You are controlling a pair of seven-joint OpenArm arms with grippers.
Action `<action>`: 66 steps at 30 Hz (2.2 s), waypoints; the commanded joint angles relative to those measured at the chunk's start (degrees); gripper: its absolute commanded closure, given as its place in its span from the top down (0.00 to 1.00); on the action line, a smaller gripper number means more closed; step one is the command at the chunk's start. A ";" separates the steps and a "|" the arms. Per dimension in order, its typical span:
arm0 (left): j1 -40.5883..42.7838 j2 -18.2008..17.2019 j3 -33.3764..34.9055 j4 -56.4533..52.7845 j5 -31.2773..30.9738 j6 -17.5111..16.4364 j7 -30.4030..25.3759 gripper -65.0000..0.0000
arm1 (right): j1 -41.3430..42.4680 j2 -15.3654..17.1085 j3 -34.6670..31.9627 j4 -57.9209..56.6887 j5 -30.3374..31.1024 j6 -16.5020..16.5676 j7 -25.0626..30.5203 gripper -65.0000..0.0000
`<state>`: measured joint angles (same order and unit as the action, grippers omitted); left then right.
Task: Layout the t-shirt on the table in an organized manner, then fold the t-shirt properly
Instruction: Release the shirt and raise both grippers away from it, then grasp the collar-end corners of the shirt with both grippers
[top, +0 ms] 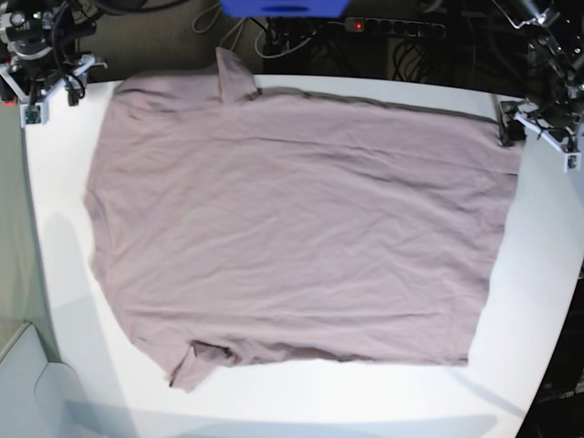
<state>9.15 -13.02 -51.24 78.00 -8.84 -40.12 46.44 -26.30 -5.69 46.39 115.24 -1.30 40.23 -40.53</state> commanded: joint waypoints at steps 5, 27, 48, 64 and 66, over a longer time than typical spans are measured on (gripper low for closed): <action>-0.22 -0.48 0.30 0.20 0.62 0.12 0.82 1.00 | -0.20 0.20 0.42 1.02 0.47 -0.23 1.11 0.58; -0.22 -0.13 0.39 0.55 0.62 0.12 0.91 0.00 | -5.56 -3.31 1.04 1.11 0.47 -0.23 0.58 0.25; -0.22 1.10 0.47 0.55 0.62 0.12 1.35 0.00 | 8.24 -3.31 -7.31 -0.47 0.20 -0.23 -5.40 0.19; 0.30 1.10 0.12 0.55 0.62 0.12 1.43 0.00 | 17.29 -2.26 -7.49 -18.85 0.20 -0.23 -5.40 0.00; 0.30 1.10 0.12 0.55 0.62 0.12 1.43 0.00 | 18.52 -0.68 -7.49 -21.83 0.20 -0.23 -5.14 0.00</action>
<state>9.02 -11.57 -51.11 78.37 -9.56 -40.10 45.78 -7.79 -6.61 38.81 93.23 0.69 40.10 -43.88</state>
